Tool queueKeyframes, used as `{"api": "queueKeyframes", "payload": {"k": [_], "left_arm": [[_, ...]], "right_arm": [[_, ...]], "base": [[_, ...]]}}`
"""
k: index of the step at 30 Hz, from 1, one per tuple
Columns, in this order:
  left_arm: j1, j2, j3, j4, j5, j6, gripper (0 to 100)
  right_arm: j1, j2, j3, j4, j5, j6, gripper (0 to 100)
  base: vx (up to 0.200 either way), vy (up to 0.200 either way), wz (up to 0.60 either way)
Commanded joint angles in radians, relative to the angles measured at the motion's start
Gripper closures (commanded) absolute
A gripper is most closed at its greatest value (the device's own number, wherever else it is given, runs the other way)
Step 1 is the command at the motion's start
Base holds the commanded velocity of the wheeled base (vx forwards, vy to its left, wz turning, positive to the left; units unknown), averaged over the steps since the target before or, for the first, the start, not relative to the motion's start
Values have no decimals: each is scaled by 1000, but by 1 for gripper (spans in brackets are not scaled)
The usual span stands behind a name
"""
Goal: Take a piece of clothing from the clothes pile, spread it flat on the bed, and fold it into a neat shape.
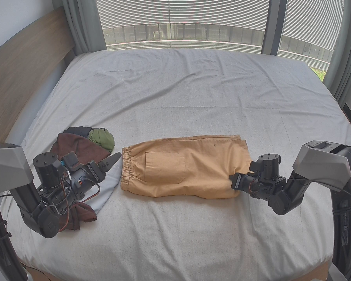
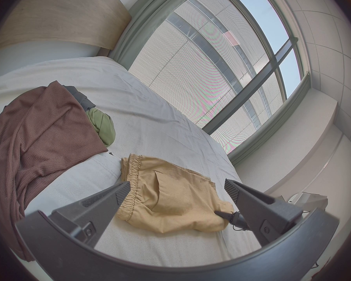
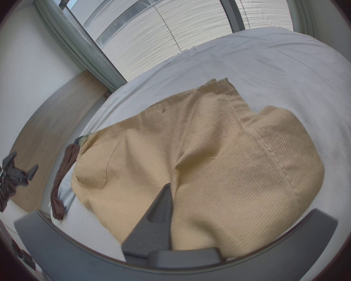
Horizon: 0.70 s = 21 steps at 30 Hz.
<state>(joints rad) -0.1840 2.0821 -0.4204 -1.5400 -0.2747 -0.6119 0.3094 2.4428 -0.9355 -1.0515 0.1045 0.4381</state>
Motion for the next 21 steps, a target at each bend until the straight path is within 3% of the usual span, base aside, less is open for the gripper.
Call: {"api": "queueKeyframes", "payload": {"k": [1,12,21], "left_arm": [[0,3,0,0,0,0,0],[-2,1,5,0,0,0,0],[-2,9,5,0,0,0,0]], "right_arm": [[-21,-64,121,-2,0,-45,100],[-36,-125,314,-2,-6,-78,100],[-65,-114,359,-7,-8,-90,100]], "base": [[0,0,0],[0,0,0],[0,0,0]]}}
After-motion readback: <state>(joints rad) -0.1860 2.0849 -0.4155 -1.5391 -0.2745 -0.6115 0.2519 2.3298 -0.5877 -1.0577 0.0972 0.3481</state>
